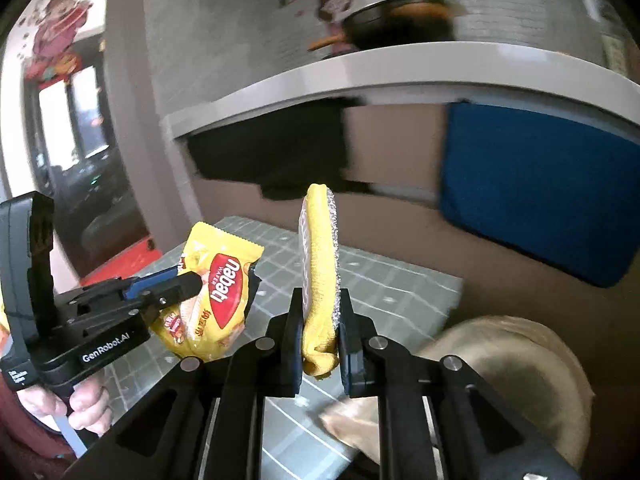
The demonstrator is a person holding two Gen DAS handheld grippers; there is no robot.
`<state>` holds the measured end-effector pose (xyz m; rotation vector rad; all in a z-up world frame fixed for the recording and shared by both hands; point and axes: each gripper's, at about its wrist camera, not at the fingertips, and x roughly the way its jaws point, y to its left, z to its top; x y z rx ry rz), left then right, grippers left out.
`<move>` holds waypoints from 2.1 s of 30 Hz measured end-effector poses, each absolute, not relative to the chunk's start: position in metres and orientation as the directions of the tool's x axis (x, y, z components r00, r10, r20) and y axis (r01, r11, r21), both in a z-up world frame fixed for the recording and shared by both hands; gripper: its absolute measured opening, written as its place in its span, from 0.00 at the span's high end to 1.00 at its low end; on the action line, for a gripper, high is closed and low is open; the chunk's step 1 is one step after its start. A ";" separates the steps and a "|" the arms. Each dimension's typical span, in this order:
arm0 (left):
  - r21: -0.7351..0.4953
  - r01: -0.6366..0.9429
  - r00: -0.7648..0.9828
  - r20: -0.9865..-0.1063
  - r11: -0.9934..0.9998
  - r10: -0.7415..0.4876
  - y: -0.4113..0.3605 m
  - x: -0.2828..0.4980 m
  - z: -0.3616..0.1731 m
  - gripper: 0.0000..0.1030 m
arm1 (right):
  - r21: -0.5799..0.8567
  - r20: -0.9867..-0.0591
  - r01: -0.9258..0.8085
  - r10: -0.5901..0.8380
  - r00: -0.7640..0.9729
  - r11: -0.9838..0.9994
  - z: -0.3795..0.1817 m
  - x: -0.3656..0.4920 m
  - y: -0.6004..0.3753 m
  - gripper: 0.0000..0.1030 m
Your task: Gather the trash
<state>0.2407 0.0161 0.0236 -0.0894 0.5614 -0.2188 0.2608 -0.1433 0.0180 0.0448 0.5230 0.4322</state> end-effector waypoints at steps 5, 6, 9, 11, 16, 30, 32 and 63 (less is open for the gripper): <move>-0.156 0.282 0.791 -0.520 0.947 -0.321 -0.042 0.243 0.018 0.82 | 0.147 -0.461 -0.262 0.300 0.835 0.954 0.011 0.238 -0.205 0.86; -0.159 0.297 0.784 -0.522 0.941 -0.336 -0.053 0.244 0.015 0.82 | 0.144 -0.463 -0.241 0.281 0.841 0.960 0.008 0.235 -0.214 0.86; -0.198 0.347 0.741 -0.542 0.917 -0.397 -0.086 0.253 0.002 0.82 | 0.137 -0.478 -0.176 0.221 0.850 0.975 -0.004 0.228 -0.242 0.86; -0.225 0.369 0.711 -0.556 0.902 -0.430 -0.101 0.259 -0.009 0.82 | 0.129 -0.491 -0.141 0.187 0.851 0.981 -0.013 0.229 -0.253 0.86; -0.223 0.393 0.658 -0.610 0.892 -0.442 -0.132 0.276 -0.041 0.82 | 0.147 -0.543 -0.095 0.160 0.824 0.985 -0.043 0.241 -0.273 0.86; -0.212 0.366 0.655 -0.633 0.906 -0.413 -0.141 0.309 -0.058 0.82 | 0.189 -0.666 -0.081 0.188 0.722 0.979 -0.112 0.224 -0.276 0.86; -0.208 0.368 0.634 -0.657 0.907 -0.408 -0.140 0.307 -0.072 0.82 | 0.196 -0.662 -0.072 0.186 0.726 0.978 -0.112 0.223 -0.280 0.86; -0.119 0.358 0.727 -0.587 0.926 -0.356 -0.088 0.223 -0.052 0.53 | 0.118 -0.510 0.024 0.039 0.859 0.993 -0.060 0.171 -0.270 0.44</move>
